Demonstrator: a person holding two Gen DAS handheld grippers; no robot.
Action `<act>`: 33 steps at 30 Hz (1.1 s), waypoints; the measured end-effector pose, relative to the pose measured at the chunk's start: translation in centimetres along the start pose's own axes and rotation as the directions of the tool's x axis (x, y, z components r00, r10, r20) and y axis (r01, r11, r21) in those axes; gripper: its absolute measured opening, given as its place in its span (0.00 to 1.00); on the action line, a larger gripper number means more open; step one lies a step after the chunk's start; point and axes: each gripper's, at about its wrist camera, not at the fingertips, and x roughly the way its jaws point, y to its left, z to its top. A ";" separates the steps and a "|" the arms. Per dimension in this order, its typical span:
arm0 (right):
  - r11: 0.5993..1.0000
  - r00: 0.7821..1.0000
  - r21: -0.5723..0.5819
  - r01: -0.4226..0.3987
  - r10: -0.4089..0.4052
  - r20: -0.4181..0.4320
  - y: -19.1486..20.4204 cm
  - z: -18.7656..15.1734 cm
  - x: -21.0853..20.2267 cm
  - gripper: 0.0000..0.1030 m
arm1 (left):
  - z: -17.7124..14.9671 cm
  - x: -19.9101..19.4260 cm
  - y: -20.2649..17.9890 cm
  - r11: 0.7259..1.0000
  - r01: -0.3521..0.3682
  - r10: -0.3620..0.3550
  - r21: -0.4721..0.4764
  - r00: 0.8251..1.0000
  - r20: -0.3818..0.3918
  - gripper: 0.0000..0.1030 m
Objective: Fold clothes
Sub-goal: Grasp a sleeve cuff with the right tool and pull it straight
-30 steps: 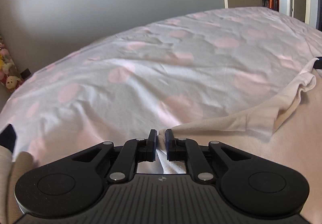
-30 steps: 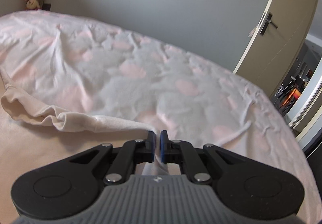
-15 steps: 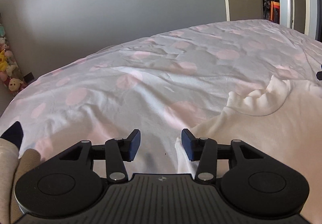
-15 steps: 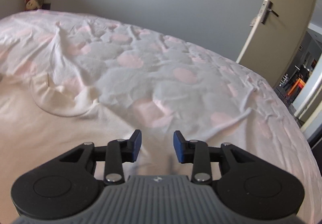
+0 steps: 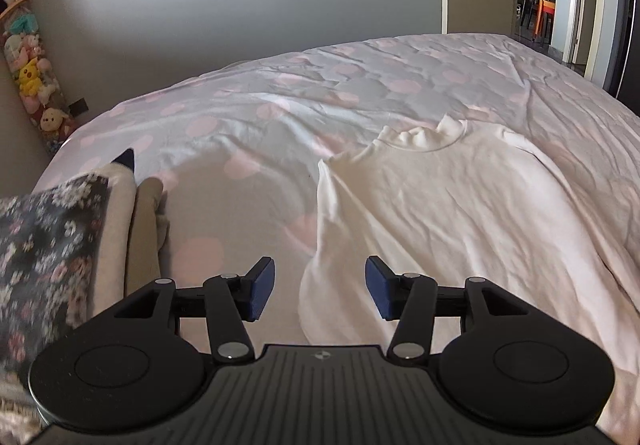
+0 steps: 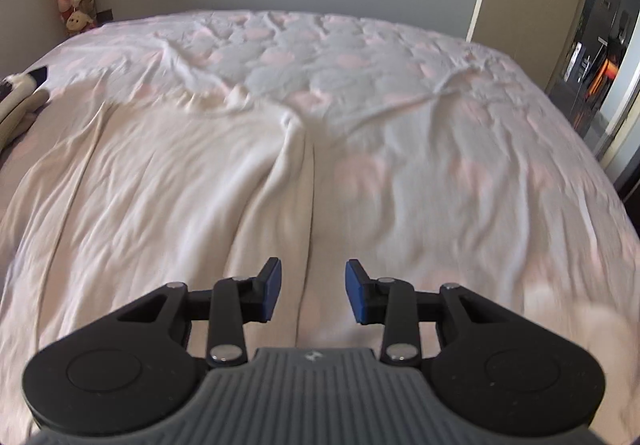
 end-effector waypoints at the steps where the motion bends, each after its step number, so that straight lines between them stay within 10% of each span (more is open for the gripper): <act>1: 1.000 1.000 0.009 -0.008 0.009 -0.018 -0.3 -1.5 -1.1 0.37 | -0.7 -1.3 -0.2 1.000 0.001 -0.001 -0.010 1.000 -0.007 0.48; 13: 0.985 0.992 0.170 0.042 -0.021 -0.123 -4.3 -14.8 -9.2 0.38 | -10.0 -7.1 -1.2 0.989 -0.025 0.019 -0.147 0.999 -0.042 0.49; 27: 0.963 0.935 0.221 -0.154 0.214 -0.282 -0.6 -16.8 -7.6 0.40 | -12.3 -7.4 -1.3 0.982 -0.095 0.084 -0.161 0.994 -0.077 0.49; 33: 0.980 0.924 0.168 -0.108 0.161 -0.347 0.3 -16.6 -6.1 0.05 | -12.6 -7.4 -0.1 0.973 -0.073 0.057 -0.217 0.995 -0.078 0.49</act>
